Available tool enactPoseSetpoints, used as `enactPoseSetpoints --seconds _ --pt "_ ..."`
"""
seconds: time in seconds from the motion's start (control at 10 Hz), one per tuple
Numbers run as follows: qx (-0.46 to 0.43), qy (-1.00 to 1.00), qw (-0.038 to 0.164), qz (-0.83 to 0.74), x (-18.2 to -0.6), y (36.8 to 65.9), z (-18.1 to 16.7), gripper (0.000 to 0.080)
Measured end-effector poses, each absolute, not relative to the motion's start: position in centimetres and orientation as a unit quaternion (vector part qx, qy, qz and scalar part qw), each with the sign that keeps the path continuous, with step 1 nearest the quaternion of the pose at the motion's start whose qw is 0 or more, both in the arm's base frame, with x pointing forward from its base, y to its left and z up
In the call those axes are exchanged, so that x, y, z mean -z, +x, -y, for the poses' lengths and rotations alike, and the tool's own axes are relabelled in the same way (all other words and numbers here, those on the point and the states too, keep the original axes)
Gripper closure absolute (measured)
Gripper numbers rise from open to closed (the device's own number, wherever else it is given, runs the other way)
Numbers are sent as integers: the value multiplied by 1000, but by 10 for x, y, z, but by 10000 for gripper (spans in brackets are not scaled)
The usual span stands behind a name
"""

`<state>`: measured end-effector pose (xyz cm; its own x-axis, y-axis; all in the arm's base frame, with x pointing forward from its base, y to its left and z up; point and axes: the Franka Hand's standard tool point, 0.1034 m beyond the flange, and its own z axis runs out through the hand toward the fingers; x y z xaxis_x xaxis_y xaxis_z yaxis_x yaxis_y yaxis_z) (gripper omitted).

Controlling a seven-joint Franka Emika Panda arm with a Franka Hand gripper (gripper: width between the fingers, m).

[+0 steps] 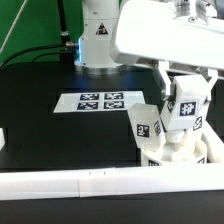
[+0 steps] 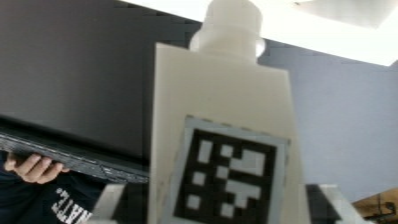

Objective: Assemble stool

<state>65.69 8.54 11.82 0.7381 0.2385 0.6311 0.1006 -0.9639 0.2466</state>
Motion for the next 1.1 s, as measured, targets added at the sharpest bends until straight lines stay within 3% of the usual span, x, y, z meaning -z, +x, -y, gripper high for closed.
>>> enactPoseSetpoints --seconds 1.1 --pt "-338 931 97 -102 -94 650 -102 476"
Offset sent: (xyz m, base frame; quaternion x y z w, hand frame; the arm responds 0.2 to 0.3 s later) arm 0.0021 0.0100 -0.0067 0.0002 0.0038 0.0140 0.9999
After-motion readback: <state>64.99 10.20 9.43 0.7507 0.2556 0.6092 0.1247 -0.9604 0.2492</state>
